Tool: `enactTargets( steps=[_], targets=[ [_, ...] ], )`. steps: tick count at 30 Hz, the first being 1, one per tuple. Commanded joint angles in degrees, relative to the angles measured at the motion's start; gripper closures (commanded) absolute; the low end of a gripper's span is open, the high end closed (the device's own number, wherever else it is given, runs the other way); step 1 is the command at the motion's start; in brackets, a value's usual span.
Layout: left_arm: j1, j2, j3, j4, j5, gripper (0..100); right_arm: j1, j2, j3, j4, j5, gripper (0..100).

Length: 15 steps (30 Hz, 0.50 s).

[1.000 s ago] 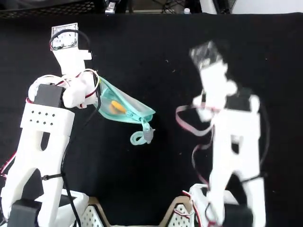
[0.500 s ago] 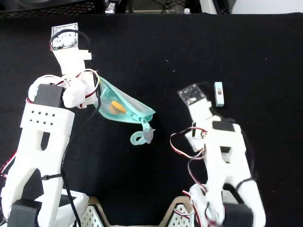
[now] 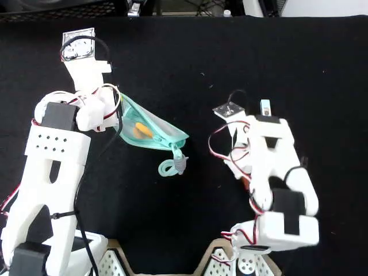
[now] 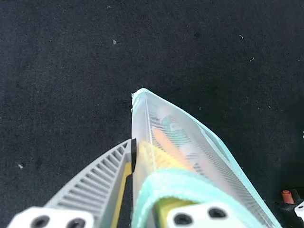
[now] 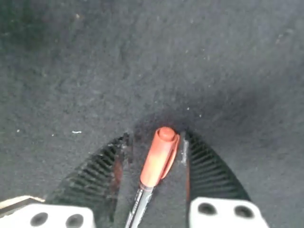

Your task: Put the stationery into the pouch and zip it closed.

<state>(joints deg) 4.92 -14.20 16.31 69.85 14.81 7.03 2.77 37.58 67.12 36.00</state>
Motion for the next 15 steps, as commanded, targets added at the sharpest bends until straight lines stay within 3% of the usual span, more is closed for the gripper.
enactTargets(
  steps=[1, 3, 6, 15],
  targets=[
    [-1.19, 8.26, 5.23, -2.20, -0.70, 97, -0.26, 4.79, -3.21, -1.93, 0.53, 83.2],
    [-1.54, 8.26, 5.23, -2.20, -0.70, 97, -0.26, 6.73, -3.38, -3.69, 0.53, 86.0],
    [-3.30, 8.26, 4.97, -2.20, -0.79, 97, -0.26, 6.37, -3.47, -4.57, 0.53, 99.3],
    [-6.11, 8.26, 5.14, -4.13, -0.79, 97, -0.18, -12.70, -0.40, -3.69, 0.26, 98.6]
  ],
)
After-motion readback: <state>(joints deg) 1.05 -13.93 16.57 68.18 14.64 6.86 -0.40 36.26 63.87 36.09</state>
